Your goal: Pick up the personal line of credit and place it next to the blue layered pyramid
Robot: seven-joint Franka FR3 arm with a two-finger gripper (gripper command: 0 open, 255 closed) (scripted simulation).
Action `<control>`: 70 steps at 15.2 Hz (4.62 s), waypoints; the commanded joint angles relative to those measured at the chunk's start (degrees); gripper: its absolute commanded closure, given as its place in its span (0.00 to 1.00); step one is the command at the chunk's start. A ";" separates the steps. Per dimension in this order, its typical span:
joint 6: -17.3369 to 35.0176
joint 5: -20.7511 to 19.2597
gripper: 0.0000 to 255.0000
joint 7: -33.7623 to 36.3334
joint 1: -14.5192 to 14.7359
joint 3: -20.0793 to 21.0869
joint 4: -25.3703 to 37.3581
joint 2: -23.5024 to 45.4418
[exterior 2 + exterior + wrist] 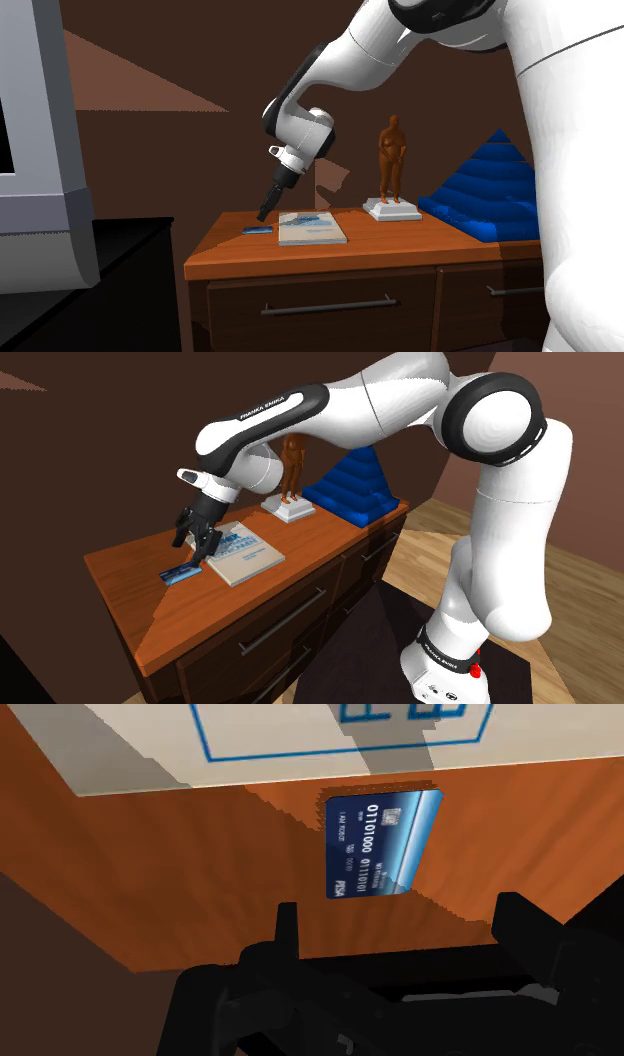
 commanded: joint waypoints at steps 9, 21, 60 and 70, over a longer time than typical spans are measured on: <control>3.24 3.01 0.00 -3.53 1.11 2.40 3.34 5.79; 3.23 3.00 1.00 -3.51 1.11 2.40 3.35 5.79; -13.94 -7.82 1.00 12.05 1.86 -0.60 13.63 -4.72; -20.00 -9.80 1.00 15.97 1.65 -1.02 19.78 -5.52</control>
